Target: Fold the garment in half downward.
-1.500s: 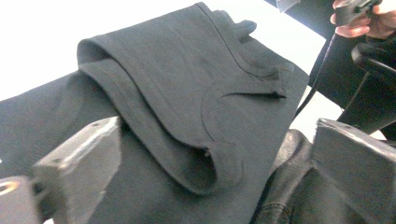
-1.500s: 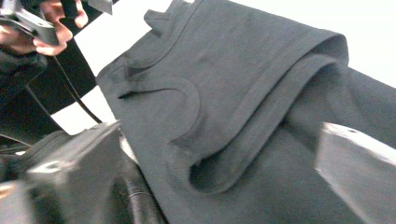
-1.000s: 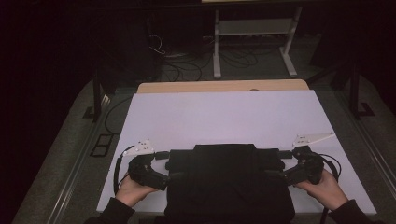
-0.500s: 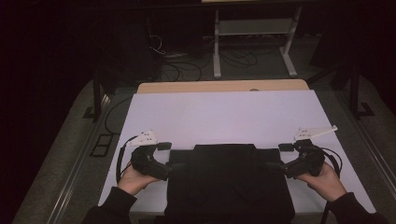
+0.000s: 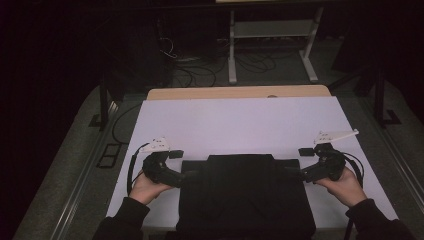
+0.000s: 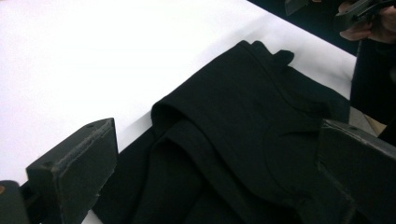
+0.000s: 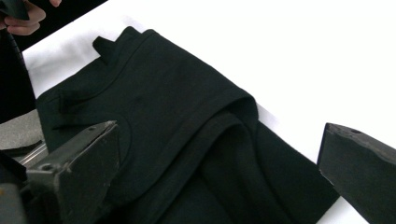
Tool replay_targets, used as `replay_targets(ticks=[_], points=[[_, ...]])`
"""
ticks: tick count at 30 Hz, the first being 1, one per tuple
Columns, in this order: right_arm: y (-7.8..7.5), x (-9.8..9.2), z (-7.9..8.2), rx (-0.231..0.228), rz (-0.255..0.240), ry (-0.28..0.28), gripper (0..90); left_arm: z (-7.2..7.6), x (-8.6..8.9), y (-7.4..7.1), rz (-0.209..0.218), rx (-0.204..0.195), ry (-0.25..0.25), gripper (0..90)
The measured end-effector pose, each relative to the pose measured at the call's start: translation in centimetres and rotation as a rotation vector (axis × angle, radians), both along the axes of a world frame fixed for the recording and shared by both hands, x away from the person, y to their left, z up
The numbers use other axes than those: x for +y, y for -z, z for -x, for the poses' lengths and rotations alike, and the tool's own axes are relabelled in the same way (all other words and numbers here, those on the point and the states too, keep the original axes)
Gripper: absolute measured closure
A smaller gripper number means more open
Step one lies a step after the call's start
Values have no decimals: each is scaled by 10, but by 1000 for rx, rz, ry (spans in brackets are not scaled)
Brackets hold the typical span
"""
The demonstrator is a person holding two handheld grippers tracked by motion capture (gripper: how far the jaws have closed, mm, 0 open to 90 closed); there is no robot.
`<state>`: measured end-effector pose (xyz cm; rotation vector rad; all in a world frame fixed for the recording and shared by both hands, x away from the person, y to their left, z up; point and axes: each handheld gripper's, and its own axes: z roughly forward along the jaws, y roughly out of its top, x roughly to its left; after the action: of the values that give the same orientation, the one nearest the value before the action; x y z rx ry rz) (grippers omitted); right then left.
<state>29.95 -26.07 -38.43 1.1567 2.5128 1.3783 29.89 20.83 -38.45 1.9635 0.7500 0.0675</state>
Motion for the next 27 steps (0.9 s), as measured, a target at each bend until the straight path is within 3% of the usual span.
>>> replay_targets(ticks=[3, 8, 27], points=[[2, -2, -3, 0, 0, 5, 0, -3, 3, 4, 6, 18, -10, 0], [7, -6, -5, 8, -3, 12, 0, -6, 6, 12, 15, 4, -12, 0], [29, -15, -16, 54, 48, 43, 0, -25, 16, 35, -54, 32, -42, 0]])
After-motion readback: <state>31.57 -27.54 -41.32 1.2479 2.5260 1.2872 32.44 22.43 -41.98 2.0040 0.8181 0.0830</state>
